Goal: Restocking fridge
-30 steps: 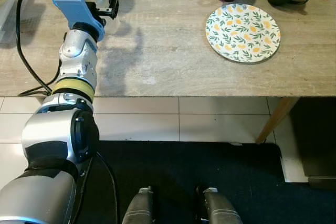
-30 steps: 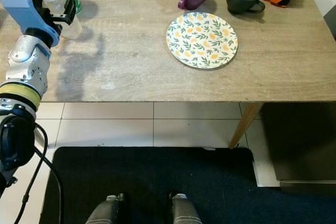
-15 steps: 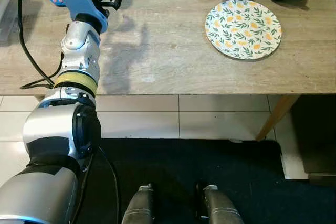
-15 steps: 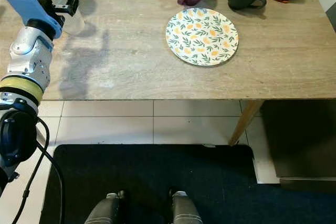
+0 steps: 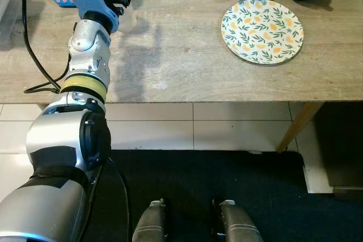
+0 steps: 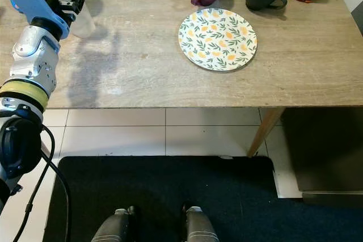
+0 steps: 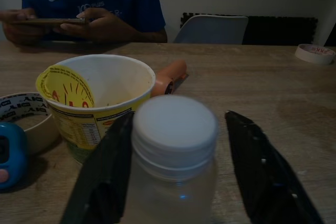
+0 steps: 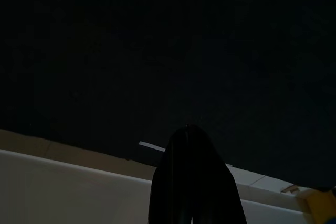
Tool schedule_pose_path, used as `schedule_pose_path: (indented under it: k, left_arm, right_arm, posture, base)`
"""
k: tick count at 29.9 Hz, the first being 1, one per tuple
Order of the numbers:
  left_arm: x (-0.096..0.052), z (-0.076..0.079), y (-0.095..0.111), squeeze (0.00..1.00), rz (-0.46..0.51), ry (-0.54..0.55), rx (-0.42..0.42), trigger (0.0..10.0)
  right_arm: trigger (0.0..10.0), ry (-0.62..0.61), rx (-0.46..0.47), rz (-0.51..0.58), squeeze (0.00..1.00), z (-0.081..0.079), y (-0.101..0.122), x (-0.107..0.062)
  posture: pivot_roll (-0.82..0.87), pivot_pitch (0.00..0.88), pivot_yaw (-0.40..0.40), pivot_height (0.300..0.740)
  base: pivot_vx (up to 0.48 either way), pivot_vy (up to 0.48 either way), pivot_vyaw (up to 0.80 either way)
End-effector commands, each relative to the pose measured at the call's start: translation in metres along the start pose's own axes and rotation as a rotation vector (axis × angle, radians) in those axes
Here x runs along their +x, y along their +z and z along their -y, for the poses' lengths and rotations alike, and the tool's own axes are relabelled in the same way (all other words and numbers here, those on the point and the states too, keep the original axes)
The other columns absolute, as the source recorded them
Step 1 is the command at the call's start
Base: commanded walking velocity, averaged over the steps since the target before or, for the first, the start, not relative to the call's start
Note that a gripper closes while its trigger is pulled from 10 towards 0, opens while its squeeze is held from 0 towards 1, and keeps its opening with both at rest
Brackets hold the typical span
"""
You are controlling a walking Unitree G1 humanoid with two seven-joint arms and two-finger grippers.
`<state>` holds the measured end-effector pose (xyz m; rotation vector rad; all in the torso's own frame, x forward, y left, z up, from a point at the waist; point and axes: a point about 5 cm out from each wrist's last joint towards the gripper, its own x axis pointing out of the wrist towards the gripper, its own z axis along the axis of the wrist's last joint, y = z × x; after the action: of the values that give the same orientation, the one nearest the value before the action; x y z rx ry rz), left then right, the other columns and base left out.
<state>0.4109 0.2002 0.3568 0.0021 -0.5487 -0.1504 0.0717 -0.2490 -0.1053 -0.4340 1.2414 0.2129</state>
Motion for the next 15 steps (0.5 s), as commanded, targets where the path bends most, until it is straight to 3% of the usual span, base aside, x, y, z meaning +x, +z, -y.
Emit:
schedule_pose_path:
  k: [1,15]
  left_arm:
    - [-0.002,0.003,-0.006,0.00,-0.012,-0.005,-0.018,0.0]
    - [-0.004,0.003,-0.009,0.00,0.002,-0.039,-0.073,0.0]
  right_arm:
    - [10.0,0.048,-0.003,-0.062,0.00,-0.016,-0.018,-0.002]
    - [10.0,0.021,0.006,-0.035,0.00,-0.009,0.004,0.003]
  posture:
    - [-0.18,0.464,0.027,0.740]
    - [-0.16,0.388,0.033,0.740]
  base:
    - [0.000,0.000,0.00]
    - [0.000,0.000,0.00]
